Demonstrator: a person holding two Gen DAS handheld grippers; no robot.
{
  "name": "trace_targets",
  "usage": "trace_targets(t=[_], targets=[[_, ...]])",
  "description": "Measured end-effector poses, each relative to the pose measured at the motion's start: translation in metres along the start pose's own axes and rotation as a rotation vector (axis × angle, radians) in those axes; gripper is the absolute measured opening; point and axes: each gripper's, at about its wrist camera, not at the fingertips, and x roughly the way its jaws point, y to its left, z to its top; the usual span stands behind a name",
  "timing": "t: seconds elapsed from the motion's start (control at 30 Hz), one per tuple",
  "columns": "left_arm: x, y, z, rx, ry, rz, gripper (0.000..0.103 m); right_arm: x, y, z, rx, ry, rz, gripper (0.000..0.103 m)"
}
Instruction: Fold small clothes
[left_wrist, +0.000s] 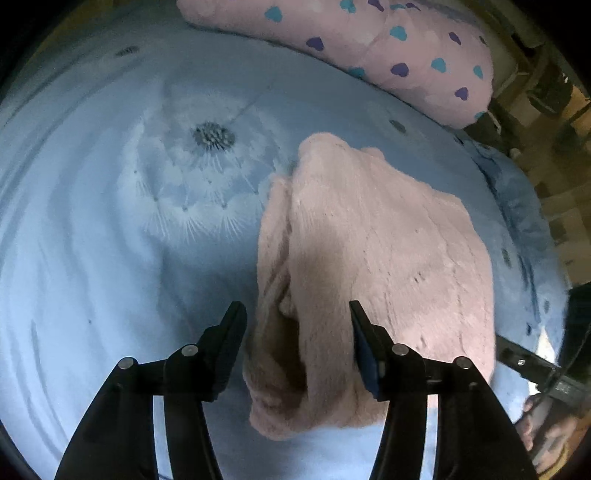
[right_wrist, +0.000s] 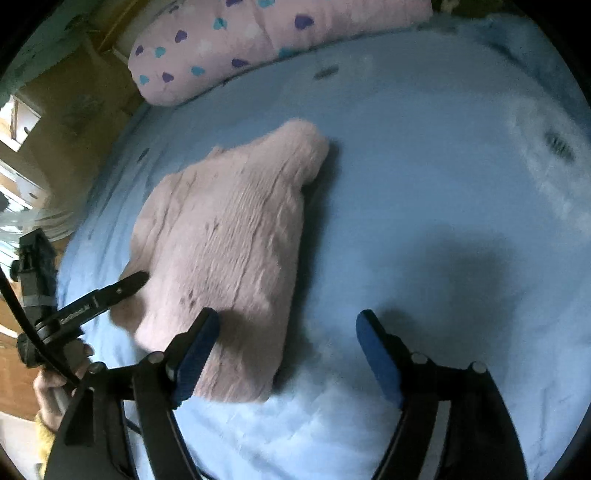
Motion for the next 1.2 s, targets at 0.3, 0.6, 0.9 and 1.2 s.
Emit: trace_targets(t=[0.3,0.6,0.9,1.2], targets=[[0.013,-0.011,-0.017,0.133,0.061,-0.033,0.060,0.034,-0.014,-0.004,0.101,0.033,0.074,0.095],[0.024,0.003,-0.013,0.049,0.058,-0.121,0.061,0.048,-0.007,0.001,0.096,-0.008,0.177,0.096],[0.022,0.008,-0.011,-0.017,0.030,-0.193,0.031,0.053,-0.010,0.004,0.169,-0.024,0.391,0.046],[0.002,-0.006,-0.034,-0.043,0.025,-0.250,0.028,0.003,0.000,-0.004,0.100,-0.073,0.399,0.034]])
